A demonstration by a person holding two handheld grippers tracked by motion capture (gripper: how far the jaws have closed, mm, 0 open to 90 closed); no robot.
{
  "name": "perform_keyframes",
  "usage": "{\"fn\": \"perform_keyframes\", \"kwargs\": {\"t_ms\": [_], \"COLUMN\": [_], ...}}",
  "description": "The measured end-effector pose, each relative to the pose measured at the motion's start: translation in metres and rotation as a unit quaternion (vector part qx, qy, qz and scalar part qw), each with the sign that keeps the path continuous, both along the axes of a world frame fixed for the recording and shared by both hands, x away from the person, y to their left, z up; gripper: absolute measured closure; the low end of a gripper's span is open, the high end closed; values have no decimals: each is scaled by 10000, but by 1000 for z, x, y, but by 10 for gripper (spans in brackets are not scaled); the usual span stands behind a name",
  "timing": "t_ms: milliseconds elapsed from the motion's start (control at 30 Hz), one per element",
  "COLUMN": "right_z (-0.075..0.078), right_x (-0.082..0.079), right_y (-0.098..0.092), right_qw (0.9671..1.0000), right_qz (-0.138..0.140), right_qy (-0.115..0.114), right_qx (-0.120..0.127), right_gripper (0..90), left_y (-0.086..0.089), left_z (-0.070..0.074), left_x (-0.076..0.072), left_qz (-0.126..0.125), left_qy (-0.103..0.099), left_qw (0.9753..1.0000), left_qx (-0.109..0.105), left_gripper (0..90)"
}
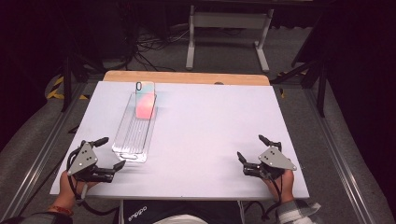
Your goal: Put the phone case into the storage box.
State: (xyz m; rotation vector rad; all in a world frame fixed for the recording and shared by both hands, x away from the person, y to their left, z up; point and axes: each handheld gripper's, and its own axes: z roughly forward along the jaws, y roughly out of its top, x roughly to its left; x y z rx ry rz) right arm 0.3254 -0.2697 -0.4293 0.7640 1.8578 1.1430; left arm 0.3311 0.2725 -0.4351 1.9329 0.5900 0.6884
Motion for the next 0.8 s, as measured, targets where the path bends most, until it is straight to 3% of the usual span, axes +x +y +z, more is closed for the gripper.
{"fn": "perform_keyframes", "kwargs": {"t_ms": [200,500,700,800], "right_z": [0,1,3,2], "right_x": [1,0,-1,1], "right_y": [-1,6,11,13], "right_qw": [10000,9999,9999,9998], "right_qz": [16,96,135,163], "right_qy": [1,-17,-35,-19], "right_qx": [68,-35,-26,-75], "right_gripper": [81,82,82,82], "left_y": [2,1,5,5], "left_z": [0,0,0,0], "left_x": [-2,-4,-6,-5], "left_qz": [57,-4,24,29], "left_qy": [-20,-30,-51,-82], "left_qw": [10000,9999,10000,9999], "left_qx": [60,113,22,98], "left_gripper": [54,54,54,54]}}
